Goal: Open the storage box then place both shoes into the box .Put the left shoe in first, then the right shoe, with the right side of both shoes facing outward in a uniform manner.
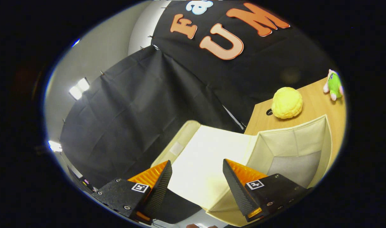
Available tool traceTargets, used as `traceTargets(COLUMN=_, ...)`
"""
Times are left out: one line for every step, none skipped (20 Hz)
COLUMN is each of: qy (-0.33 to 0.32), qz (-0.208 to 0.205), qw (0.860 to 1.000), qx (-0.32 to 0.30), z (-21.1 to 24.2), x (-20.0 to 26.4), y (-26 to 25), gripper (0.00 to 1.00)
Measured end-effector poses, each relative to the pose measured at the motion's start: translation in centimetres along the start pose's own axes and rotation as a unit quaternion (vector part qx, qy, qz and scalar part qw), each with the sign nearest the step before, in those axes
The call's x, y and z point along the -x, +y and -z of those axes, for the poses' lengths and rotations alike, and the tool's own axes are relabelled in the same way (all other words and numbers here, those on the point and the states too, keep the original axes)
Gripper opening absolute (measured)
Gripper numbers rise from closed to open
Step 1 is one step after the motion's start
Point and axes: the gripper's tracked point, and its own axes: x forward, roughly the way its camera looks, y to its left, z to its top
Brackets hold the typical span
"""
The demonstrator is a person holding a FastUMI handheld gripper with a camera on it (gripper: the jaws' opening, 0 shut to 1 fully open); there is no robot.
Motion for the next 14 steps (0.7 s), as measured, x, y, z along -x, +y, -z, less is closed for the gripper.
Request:
traceTargets(qy=-0.005, qz=0.01, qw=1.0, qx=0.014, z=-0.5, x=0.5, y=-0.6, gripper=0.96)
traceTargets(qy=-0.011, qz=0.021, qw=0.999, qx=0.027, z=-0.7, x=1.6, y=-1.1, gripper=0.96)
traceTargets(qy=-0.016, qz=0.034, qw=0.998, qx=0.04, z=-1.1, x=2.5, y=-1.9, gripper=0.96)
traceTargets(qy=-0.02, qz=0.049, qw=0.997, qx=0.053, z=-0.9, x=3.7, y=-2.7, gripper=0.96)
traceTargets(qy=-0.025, qz=0.066, qw=0.995, qx=0.066, z=-1.1, x=5.0, y=-3.6, gripper=0.96)
traceTargets(qy=-0.031, qz=0.087, qw=0.993, qx=0.078, z=-1.3, x=6.3, y=-4.5, gripper=0.96)
traceTargets(qy=-0.036, qz=0.106, qw=0.989, qx=0.092, z=-1.7, x=7.6, y=-5.6, gripper=0.97)
traceTargets(qy=-0.042, qz=0.128, qw=0.986, qx=0.102, z=-2.1, x=8.7, y=-6.5, gripper=0.97)
traceTargets(qy=-0.045, qz=0.149, qw=0.981, qx=0.113, z=-2.5, x=10.0, y=-7.8, gripper=0.97)
traceTargets(qy=-0.046, qz=0.171, qw=0.977, qx=0.121, z=-2.5, x=11.4, y=-8.9, gripper=0.97)
traceTargets(qy=-0.047, qz=0.193, qw=0.972, qx=0.125, z=-2.6, x=12.8, y=-10.2, gripper=0.97)
traceTargets(qy=-0.046, qz=0.215, qw=0.968, qx=0.125, z=-2.6, x=14.4, y=-11.5, gripper=0.97)
traceTargets(qy=-0.044, qz=0.235, qw=0.963, qx=0.125, z=-2.7, x=15.8, y=-12.9, gripper=0.97)
traceTargets(qy=-0.038, qz=0.254, qw=0.959, qx=0.121, z=-2.6, x=17.3, y=-14.2, gripper=0.97)
